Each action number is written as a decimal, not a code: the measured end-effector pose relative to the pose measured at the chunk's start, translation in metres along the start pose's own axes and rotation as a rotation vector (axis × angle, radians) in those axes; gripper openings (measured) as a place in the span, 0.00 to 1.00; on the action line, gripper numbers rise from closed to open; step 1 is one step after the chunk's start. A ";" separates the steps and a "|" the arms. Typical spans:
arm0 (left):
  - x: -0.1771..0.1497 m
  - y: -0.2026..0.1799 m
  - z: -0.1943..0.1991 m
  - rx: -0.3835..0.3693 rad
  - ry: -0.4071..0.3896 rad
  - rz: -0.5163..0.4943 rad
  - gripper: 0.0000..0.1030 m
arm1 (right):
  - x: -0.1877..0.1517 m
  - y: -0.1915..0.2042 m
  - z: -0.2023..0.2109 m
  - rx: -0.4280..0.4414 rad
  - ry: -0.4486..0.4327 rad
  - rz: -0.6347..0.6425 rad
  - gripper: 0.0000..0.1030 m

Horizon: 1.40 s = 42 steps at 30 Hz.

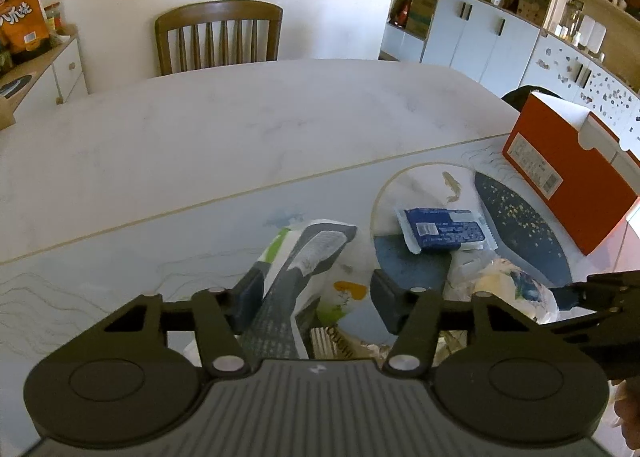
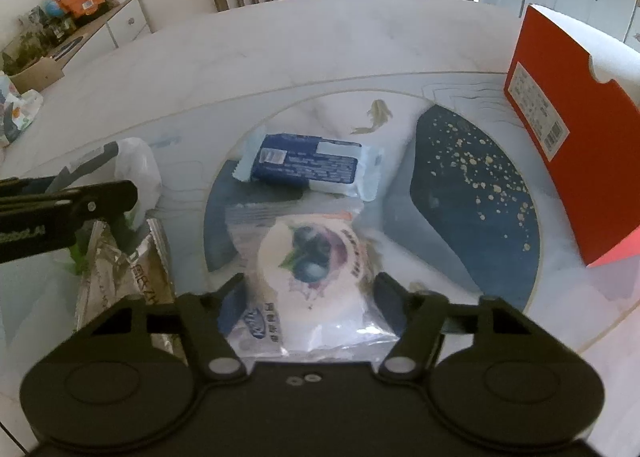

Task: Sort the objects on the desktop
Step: 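Grasp the white printed plastic bag with the left gripper while the right grasps the blueberry packet, then carry the plastic bag and blueberry packet into the red shoebox with both tools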

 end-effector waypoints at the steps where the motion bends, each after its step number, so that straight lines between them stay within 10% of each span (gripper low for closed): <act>1: 0.001 0.000 0.001 0.001 -0.002 0.002 0.55 | 0.001 -0.001 0.001 0.003 0.000 -0.002 0.60; 21: 0.014 0.027 0.013 0.004 -0.020 0.134 0.17 | 0.005 -0.011 0.023 0.037 -0.034 0.012 0.48; 42: 0.018 0.039 0.055 0.040 -0.107 0.185 0.12 | 0.008 -0.032 0.064 0.057 -0.083 0.045 0.48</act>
Point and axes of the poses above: each gripper's, at about its wrist camera, not at the fingertips, and z roughly against the way its jaws point, y to its left, x to its top, the point moved 5 cm from there along -z, roughly the way its jaws point, and after that the axes turned 7 degrees about x, right-handed, at the moved point
